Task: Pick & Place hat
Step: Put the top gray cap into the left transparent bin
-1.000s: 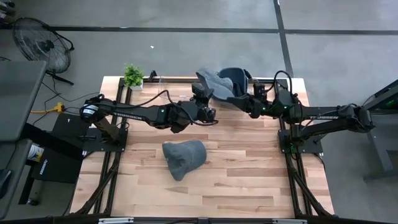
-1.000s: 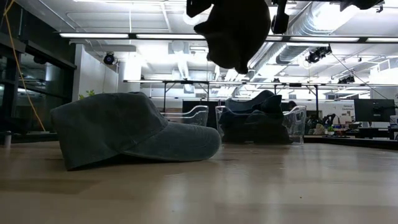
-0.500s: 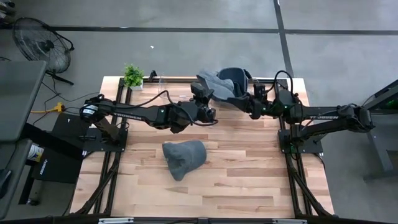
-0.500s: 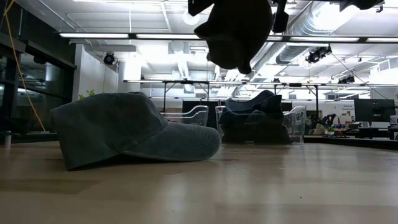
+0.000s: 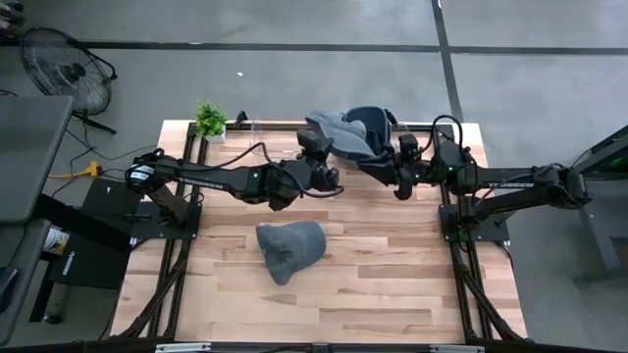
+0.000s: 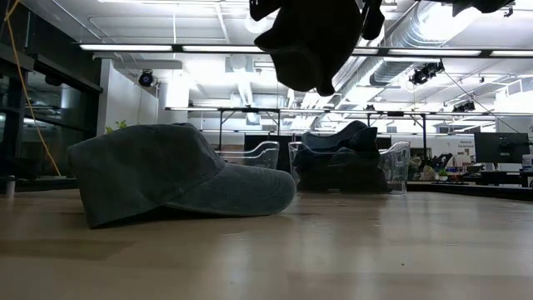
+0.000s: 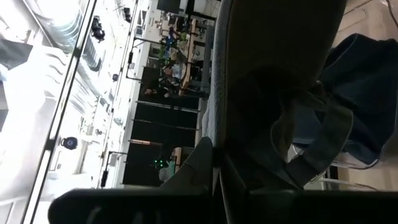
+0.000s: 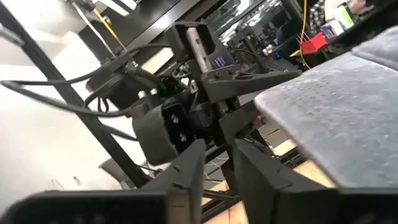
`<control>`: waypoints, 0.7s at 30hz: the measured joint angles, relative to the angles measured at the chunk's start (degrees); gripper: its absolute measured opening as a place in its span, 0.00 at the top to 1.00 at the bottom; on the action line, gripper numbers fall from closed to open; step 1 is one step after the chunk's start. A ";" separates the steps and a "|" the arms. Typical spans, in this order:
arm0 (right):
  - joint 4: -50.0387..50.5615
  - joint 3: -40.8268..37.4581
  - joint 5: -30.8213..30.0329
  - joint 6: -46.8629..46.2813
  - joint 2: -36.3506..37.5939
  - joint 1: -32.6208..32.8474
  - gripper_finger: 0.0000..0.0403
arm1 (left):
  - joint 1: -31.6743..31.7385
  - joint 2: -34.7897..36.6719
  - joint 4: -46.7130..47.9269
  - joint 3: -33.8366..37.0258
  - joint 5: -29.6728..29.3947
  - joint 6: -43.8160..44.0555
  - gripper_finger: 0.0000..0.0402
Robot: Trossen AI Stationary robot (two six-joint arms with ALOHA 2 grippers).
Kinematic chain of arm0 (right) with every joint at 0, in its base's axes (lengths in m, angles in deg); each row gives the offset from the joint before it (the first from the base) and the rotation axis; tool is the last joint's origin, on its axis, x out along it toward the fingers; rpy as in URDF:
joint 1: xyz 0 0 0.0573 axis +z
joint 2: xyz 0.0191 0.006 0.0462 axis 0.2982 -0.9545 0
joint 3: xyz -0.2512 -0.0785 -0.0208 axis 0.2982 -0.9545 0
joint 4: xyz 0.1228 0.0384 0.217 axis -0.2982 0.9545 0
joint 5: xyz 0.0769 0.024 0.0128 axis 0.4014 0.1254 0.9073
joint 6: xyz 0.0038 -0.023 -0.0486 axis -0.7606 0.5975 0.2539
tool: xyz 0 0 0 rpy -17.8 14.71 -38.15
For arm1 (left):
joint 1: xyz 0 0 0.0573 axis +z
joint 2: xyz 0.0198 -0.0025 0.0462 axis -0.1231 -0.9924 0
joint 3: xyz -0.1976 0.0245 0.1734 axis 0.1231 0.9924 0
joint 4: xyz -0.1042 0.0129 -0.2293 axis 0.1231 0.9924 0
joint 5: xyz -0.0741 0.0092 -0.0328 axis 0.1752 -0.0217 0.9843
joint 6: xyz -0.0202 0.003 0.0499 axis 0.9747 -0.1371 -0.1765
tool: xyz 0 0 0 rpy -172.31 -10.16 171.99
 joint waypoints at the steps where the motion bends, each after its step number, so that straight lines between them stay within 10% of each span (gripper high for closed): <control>1: 0.00 0.00 0.00 0.94 0.06 0.00 0.75 | 0.00 0.00 0.42 0.00 -0.07 0.65 0.99; 9: 0.35 0.00 -0.03 8.39 2.43 -0.02 0.56 | 0.00 0.00 5.64 0.00 -1.88 8.48 0.99; 21: 5.21 0.16 -0.88 17.12 9.73 -5.16 0.55 | 2.10 0.85 8.58 -0.02 -1.00 29.14 0.99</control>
